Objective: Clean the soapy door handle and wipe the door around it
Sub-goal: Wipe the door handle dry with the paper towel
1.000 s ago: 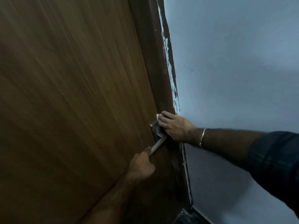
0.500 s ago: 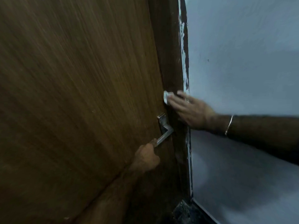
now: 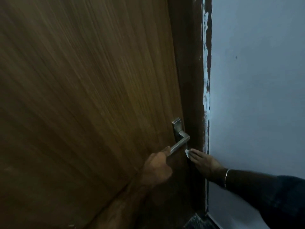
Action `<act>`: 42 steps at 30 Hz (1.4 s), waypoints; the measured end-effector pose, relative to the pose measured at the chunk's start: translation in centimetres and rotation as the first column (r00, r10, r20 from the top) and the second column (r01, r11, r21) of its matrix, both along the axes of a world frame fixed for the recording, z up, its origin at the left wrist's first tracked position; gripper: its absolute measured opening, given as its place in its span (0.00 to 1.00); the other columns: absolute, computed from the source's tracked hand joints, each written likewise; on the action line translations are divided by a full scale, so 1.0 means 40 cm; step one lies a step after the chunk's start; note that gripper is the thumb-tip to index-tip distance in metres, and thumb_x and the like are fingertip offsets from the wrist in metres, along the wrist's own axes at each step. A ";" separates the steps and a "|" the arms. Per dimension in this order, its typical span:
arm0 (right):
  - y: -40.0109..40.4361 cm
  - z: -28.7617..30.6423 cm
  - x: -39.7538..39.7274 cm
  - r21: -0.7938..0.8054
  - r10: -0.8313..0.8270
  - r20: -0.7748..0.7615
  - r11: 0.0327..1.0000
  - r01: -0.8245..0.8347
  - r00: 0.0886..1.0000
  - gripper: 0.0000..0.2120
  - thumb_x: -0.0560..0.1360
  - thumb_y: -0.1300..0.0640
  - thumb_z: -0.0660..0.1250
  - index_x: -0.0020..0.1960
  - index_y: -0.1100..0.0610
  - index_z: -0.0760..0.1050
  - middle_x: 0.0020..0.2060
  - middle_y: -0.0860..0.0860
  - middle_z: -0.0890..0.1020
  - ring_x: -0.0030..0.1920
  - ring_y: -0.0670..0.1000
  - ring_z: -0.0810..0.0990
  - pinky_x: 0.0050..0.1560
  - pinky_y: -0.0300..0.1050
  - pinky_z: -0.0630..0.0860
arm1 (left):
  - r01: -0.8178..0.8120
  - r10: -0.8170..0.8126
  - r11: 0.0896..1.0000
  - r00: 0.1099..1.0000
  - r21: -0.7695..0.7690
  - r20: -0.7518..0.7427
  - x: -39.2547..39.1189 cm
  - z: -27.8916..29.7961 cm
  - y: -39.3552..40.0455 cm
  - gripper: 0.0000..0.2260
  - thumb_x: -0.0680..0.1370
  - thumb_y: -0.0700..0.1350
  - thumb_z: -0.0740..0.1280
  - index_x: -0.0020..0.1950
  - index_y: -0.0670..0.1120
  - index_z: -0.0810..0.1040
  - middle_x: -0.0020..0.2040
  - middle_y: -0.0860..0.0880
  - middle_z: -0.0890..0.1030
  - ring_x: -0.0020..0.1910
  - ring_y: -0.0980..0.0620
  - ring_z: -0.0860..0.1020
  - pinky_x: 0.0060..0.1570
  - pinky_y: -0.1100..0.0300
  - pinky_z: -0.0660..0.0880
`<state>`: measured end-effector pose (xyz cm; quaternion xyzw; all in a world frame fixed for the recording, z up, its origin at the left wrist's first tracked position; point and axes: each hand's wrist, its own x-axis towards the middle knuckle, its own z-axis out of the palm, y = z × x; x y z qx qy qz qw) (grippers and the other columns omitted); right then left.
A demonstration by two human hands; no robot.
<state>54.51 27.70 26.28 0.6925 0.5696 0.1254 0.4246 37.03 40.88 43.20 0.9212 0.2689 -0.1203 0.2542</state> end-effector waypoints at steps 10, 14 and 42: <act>0.012 0.122 0.008 0.148 0.059 -0.141 0.988 -0.038 0.988 0.23 0.77 0.62 0.65 0.72 0.61 0.69 0.75 0.62 0.64 0.76 0.65 0.58 0.77 0.63 0.49 | -0.026 0.027 0.999 0.998 -0.022 0.056 0.002 -0.021 0.009 0.35 0.81 0.39 0.65 0.83 0.58 0.55 0.73 0.49 0.71 0.51 0.57 0.77 0.43 0.66 0.73; 0.010 0.243 -0.049 0.162 -0.039 -0.460 0.979 0.127 0.887 0.10 0.80 0.60 0.63 0.59 0.60 0.78 0.58 0.58 0.79 0.59 0.58 0.77 0.62 0.53 0.74 | -0.005 0.006 1.000 0.999 -0.009 0.035 -0.016 -0.012 0.009 0.37 0.80 0.38 0.66 0.83 0.59 0.54 0.79 0.49 0.66 0.70 0.48 0.74 0.66 0.52 0.77; 0.214 0.513 -0.307 0.128 0.767 -0.635 -0.005 0.992 0.086 0.07 0.76 0.64 0.69 0.52 0.57 0.82 0.51 0.51 0.83 0.54 0.50 0.82 0.53 0.42 0.79 | -0.213 0.127 0.966 0.889 0.149 0.441 -0.234 0.040 0.096 0.22 0.79 0.36 0.64 0.72 0.50 0.76 0.71 0.53 0.77 0.71 0.54 0.74 0.75 0.56 0.68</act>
